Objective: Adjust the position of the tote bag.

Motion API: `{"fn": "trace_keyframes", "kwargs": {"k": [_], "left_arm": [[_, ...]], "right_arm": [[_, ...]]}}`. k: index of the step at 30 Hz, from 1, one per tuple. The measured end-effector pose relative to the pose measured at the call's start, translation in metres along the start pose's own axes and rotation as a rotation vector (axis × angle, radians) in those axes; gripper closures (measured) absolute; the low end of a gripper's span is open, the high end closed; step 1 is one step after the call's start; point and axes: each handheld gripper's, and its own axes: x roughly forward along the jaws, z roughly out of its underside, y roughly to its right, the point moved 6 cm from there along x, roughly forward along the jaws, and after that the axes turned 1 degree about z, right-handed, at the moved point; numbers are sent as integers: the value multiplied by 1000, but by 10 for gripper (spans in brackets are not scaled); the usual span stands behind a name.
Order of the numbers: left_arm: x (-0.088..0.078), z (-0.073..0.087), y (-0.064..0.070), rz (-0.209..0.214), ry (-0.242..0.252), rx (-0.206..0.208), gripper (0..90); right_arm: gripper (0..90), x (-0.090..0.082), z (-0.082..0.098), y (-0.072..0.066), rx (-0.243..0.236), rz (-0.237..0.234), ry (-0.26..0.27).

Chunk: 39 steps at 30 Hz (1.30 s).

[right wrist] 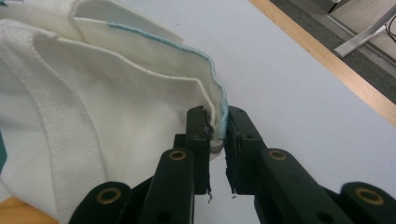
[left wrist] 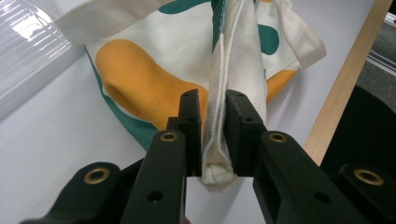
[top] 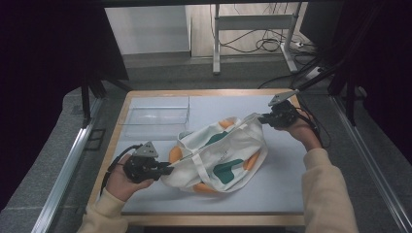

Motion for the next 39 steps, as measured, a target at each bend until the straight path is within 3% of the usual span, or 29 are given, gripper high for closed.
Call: {"fn": "trace_keyframes", "kwargs": {"k": [9, 15, 20, 39], "left_arm": [[-3, -1, -1, -23, -3, 2, 797], [-15, -7, -6, -69, 17, 10, 811], [-17, -11, -9, -81, 15, 8, 838], [-18, -9, -22, -36, 14, -8, 842]], "right_arm": [[802, -14, -6, -4, -39, 27, -14], [802, -33, -5, -10, -53, 36, 7], [803, -40, -2, -15, -42, 43, 2], [802, -50, 2, -20, -34, 28, 25]]}}
